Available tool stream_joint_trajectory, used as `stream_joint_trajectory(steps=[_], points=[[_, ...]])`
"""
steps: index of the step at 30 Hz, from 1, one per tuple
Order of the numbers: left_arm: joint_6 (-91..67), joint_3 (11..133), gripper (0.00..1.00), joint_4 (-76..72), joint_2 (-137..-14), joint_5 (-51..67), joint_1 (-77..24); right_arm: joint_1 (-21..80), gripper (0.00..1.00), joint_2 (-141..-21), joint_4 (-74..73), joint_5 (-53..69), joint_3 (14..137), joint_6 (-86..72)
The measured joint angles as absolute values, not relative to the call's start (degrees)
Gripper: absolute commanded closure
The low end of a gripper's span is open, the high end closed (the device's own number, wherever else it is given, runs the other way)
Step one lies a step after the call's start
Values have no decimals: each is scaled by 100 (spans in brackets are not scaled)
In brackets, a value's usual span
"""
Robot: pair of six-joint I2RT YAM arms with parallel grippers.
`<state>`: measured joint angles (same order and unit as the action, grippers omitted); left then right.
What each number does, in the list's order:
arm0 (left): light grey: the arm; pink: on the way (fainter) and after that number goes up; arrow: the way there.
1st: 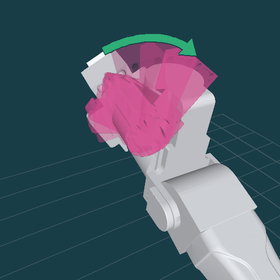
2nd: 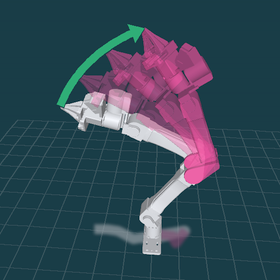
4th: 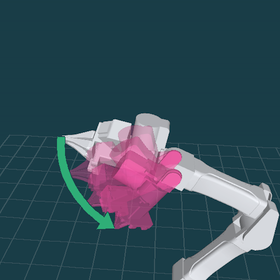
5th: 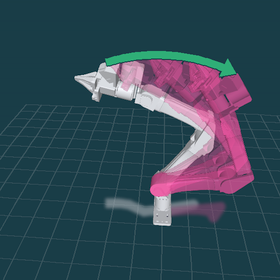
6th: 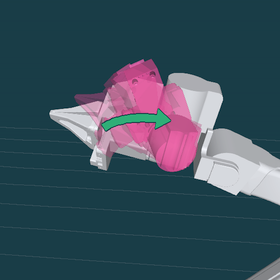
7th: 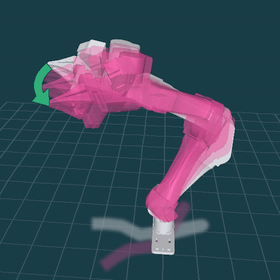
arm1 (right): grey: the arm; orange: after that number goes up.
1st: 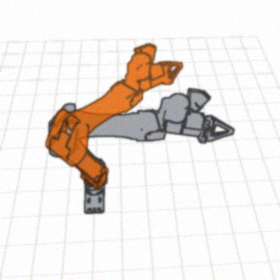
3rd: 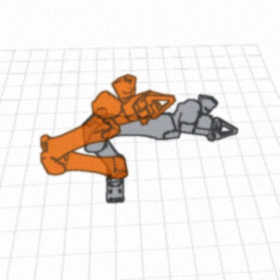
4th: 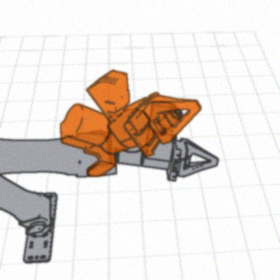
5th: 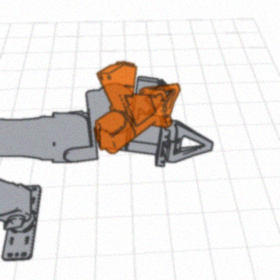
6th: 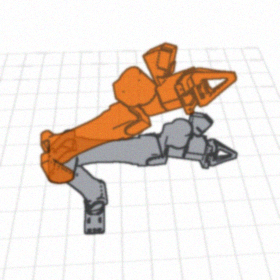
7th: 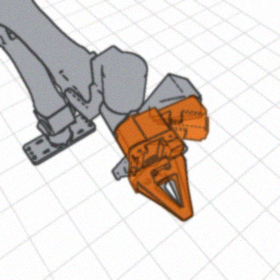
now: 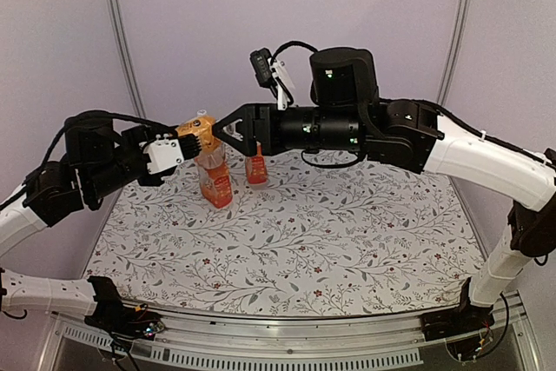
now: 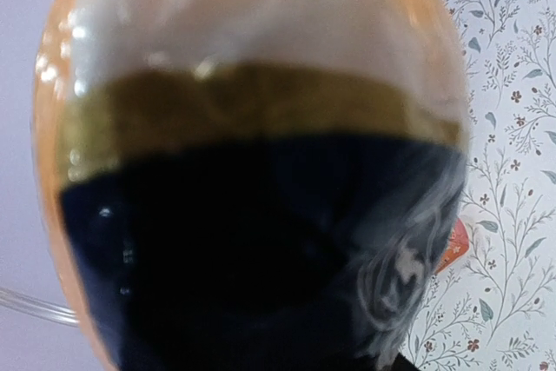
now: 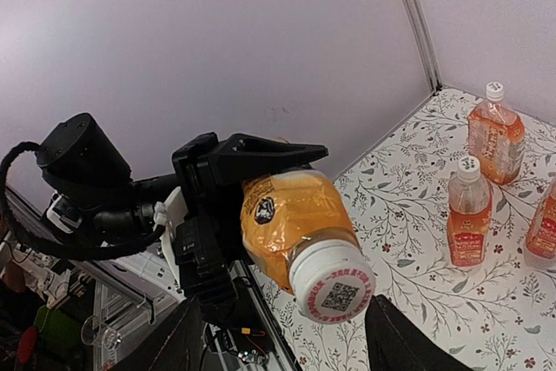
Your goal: Unscrew the bottle caps
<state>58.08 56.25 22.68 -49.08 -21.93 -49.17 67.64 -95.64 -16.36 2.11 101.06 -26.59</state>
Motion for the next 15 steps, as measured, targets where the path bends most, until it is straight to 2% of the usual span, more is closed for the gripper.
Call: stream_joint_trajectory(steps=[8, 12, 15], points=[[6045, 5579, 68, 2132, -4893, -2287, -4991, 6510, 43, -9618, -1682, 475, 10158, -2823], [6108, 5542, 68, 2088, -4873, -2292, -5026, 6438, 51, -9771, -1678, 725, 10328, -2869], [6134, 5533, 68, 2040, -4875, -2294, -5039, 6410, 53, -9859, -1680, 873, 10366, -2902]])
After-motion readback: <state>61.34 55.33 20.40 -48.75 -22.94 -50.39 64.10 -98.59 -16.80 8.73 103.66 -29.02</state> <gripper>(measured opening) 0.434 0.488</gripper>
